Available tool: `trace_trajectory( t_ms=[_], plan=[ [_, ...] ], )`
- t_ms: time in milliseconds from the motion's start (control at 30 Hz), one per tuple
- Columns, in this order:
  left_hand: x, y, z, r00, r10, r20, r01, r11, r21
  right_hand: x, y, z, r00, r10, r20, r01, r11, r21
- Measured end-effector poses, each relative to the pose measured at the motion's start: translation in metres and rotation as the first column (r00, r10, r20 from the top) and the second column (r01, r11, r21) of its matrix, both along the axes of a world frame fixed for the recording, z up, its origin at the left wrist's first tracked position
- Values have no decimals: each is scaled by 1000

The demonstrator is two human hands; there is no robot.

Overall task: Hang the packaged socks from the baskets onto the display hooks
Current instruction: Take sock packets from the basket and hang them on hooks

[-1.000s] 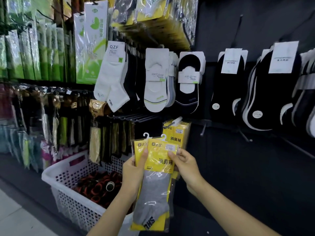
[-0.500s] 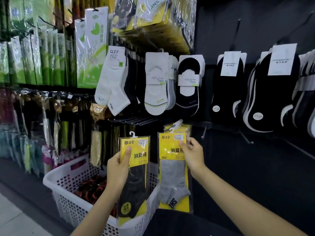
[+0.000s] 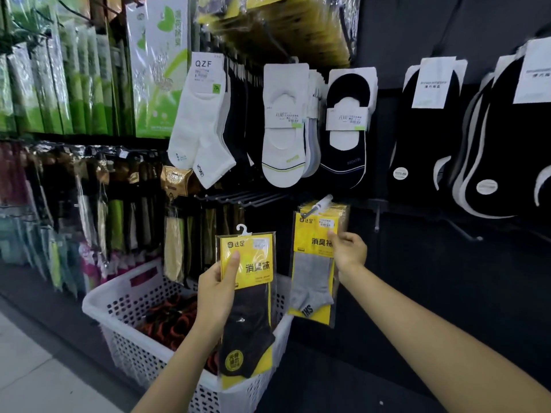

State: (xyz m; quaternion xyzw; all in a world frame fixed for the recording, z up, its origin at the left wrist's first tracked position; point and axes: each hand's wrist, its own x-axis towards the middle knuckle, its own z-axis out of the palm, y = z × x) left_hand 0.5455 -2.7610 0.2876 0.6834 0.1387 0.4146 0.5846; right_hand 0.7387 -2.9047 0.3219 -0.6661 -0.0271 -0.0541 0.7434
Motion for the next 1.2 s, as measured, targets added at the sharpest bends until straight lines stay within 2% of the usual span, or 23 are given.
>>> trace_trajectory(
  t_ms=[133, 167, 233, 300, 367, 433, 500, 633, 867, 1067, 1200],
  plan=[
    [1, -11, -2, 995, -100, -16, 100, 995, -32, -15, -12, -8, 998, -63, 26, 64, 997, -45],
    [1, -13, -5, 992, -124, -26, 124, 992, -32, -22, -16, -9, 999, -3, 38, 5, 999, -52],
    [1, -19, -8, 980, -191, -57, 189, 981, -36, -39, -24, -6, 968, 234, 87, -225, 969, -101],
    [-1, -26, -11, 960, -268, -86, 267, 963, -26, -57, -33, 2, 856, 498, 137, -461, 856, -233],
    [-2, -35, -13, 936, -335, -107, 335, 942, -18, -71, -42, 12, 734, 664, 143, -580, 722, -377],
    [-4, -43, -14, 916, -382, -124, 382, 924, -25, -80, -48, 20, 664, 739, 113, -631, 634, -447],
    [-7, -49, -14, 902, -411, -132, 410, 911, -35, -84, -55, 25, 636, 765, 104, -647, 601, -469],
    [-13, -56, -11, 880, -451, -151, 451, 892, -32, -91, -65, 33, 619, 779, 99, -677, 594, -435],
    [-15, -67, -3, 882, -454, -124, 456, 890, -18, -106, -66, 36, 685, 714, 145, -665, 694, -278],
    [-13, -69, 4, 902, -423, -83, 424, 906, -2, -105, -72, 47, 689, 695, 205, -632, 715, -300],
    [-4, -71, 7, 900, -430, -68, 429, 903, -31, -102, -72, 39, 738, 643, 207, -611, 766, -202]
  ],
)
